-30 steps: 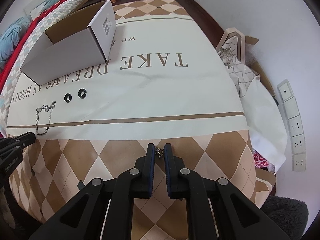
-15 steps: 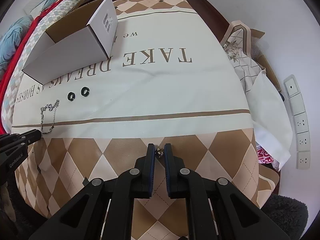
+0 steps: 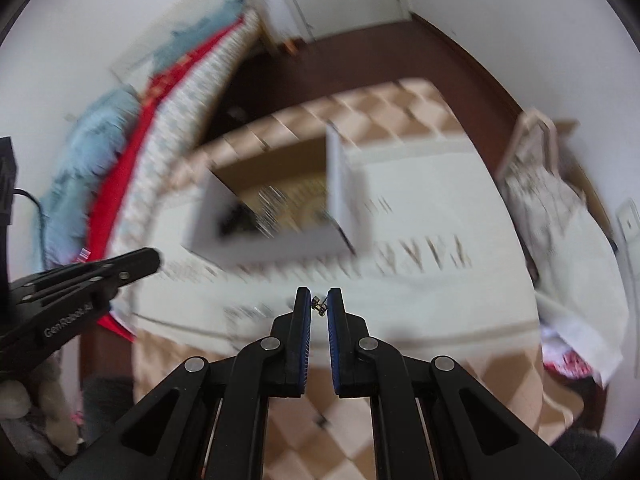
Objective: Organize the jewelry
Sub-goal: 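Carry the held stud toward the white box with the right tool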
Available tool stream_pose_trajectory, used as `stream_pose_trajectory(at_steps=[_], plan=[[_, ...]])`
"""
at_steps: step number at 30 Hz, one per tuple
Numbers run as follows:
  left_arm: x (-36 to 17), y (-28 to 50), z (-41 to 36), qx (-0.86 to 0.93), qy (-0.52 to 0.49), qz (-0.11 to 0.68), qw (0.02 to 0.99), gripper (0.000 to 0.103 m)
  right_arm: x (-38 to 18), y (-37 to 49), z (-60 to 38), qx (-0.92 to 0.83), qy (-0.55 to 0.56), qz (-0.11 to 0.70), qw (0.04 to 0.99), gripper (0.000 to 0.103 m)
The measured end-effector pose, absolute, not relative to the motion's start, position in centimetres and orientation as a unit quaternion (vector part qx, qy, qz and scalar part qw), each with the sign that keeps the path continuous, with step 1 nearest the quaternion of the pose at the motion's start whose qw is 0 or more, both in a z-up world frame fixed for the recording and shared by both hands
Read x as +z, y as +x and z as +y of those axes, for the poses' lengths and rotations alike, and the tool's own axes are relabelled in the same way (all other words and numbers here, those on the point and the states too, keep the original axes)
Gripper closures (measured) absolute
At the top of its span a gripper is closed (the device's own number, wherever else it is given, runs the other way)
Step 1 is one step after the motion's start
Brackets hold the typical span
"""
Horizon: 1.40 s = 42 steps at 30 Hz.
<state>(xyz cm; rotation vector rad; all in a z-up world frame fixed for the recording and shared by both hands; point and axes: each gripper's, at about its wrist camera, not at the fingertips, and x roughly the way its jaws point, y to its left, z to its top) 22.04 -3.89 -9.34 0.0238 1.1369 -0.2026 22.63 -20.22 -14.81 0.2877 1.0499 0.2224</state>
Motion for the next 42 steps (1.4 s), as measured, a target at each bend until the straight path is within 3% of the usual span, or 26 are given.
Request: stream_pose_trajectory(at_steps=[8, 21, 26, 32, 36, 39, 42], plan=[[-4.9, 27.7, -2.1, -0.114, -0.037, 0.511, 0.851, 0.103, -11.7, 29.1, -18.7, 0.149, 0.178, 0.487, 0.842, 0.094], [-11.8, 33.5, -0.3, -0.099, -0.071, 0.578, 0.807, 0.103, -18.2, 34.1, -17.8, 0.151, 0.213, 0.55, 0.793, 0.094], [-12.9, 31.5, 0.6, -0.09, -0.071, 0.579, 0.807, 0.103, -18.1, 32.7, -18.5, 0.155, 0.204, 0.543, 0.8, 0.094], [-15.7, 23.9, 2.4, -0.057, -0.064, 0.578, 0.811, 0.102, -18.3, 27.3, -20.4, 0.139, 0.188, 0.533, 0.813, 0.094], [-20.5, 21.3, 3.0, -0.041, -0.119, 0.617, 0.777, 0.094, -20.1, 23.4, -21.5, 0.11, 0.187, 0.532, 0.818, 0.094], [-23.6, 20.8, 1.8, -0.029, -0.098, 0.642, 0.76, 0.085, -21.9, 21.3, -22.0, 0.092, 0.189, 0.542, 0.814, 0.094], [-25.7, 20.7, -0.3, -0.018, -0.057, 0.656, 0.753, 0.064, -23.1, 20.0, -22.6, 0.076, 0.19, 0.548, 0.811, 0.094]])
